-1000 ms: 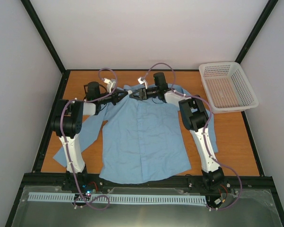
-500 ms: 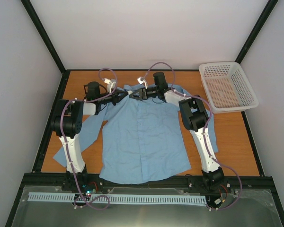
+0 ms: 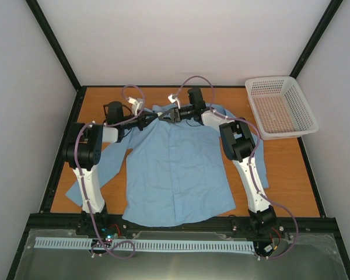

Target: Pin the brooch onto the clothing

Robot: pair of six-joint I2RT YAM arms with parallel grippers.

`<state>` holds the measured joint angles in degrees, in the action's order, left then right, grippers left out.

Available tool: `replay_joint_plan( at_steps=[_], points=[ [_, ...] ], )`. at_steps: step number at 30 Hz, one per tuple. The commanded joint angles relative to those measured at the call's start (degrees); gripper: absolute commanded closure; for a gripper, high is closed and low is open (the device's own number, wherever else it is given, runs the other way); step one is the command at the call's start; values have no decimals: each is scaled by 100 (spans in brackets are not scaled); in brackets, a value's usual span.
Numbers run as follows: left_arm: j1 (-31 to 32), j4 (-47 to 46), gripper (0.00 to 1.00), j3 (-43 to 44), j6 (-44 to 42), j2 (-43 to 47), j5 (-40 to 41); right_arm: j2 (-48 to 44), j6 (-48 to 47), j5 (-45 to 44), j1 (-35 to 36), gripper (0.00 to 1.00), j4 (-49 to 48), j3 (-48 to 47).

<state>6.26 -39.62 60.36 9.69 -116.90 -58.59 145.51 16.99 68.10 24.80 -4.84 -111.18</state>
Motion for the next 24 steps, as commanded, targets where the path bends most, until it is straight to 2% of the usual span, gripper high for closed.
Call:
replay_joint_plan(
  at_steps=[1,15,24],
  points=[
    [127,-77,99,-55,-262,77,-480,158,-37,-249,26,58,111,-200],
    [316,258,99,-310,-1432,561,-376,359,186,-393,25,70,343,-494],
    [660,700,99,-535,-2741,931,-176,442,545,-463,24,76,463,-742]
  ],
)
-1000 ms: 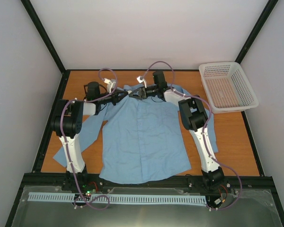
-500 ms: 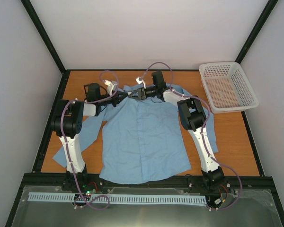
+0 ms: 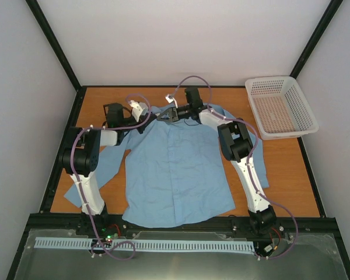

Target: Pin the brooch onto the clothing

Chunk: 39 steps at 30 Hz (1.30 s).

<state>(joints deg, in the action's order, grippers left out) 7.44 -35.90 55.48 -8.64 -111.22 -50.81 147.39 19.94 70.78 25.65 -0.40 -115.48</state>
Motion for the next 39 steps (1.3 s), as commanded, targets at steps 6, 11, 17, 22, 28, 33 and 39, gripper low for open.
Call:
replay_joint_plan(
  at_steps=[6,11,17,22,28,33,39],
  points=[
    [816,561,99,-99,-1480,530,-601,240,758,-889,-69,77,19,-414],
    [911,404,99,-276,-1616,633,-504,233,1467,-1012,-69,76,-351,-393],
    [917,356,99,-372,-1605,709,-416,-11,2146,-1236,-124,74,-1163,199],
    [917,268,99,-404,-1544,686,-534,-70,2441,-1152,-152,73,-1556,318],
    [838,-50,99,-424,-1074,659,-650,-153,2374,-966,-182,68,-1735,449],
    [467,-314,99,-160,-38,377,-698,-414,1662,-927,-198,61,-1667,851],
    [177,-523,99,70,1261,-114,-632,-581,840,-891,-204,59,-1227,992]
  ],
)
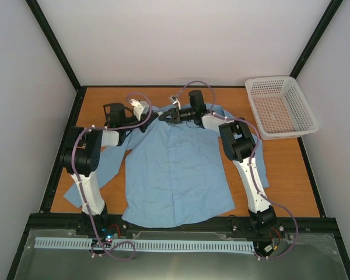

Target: Pin the brooch onto the clothing

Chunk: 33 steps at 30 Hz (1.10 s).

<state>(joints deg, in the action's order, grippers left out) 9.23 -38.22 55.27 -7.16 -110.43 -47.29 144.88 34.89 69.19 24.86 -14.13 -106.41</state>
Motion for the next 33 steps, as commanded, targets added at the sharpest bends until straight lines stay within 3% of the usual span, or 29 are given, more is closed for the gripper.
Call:
replay_joint_plan(
  at_steps=[1,14,21,33],
  points=[
    [-39,-378,99,57,1244,-219,-903,-374,-774,-739,-130,58,210,141],
    [-349,-936,99,157,2478,-611,-997,-676,-708,-538,-131,49,-726,1152],
    [-361,-978,99,179,2693,-742,-1231,-599,-833,-360,-46,46,-1012,1082],
    [-464,-1052,99,242,2824,-814,-1607,-329,-188,96,25,60,-1819,956]
  ],
)
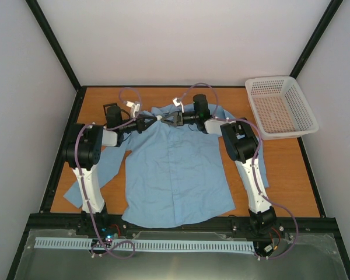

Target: Pin the brooch onto the clothing

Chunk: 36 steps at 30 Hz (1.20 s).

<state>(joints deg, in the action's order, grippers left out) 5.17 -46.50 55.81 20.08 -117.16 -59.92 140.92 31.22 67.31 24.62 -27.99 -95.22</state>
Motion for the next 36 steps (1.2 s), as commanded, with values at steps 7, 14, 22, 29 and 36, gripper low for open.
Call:
replay_joint_plan(
  at_steps=[7,14,22,29,36],
  points=[
    [-60,-254,99,258,58,-206,-650,161,29,532,68,62,-216,-367],
    [-77,-157,99,278,10,-195,-605,-21,-554,387,37,49,457,-280],
    [-139,-64,99,320,26,-214,-563,-223,-1331,456,6,35,1192,-293],
    [-139,-263,99,291,216,-239,-635,183,-2112,452,138,47,2328,-855],
    [-141,-240,99,295,179,-219,-702,400,-1853,613,175,65,2090,-1100]
  ],
)
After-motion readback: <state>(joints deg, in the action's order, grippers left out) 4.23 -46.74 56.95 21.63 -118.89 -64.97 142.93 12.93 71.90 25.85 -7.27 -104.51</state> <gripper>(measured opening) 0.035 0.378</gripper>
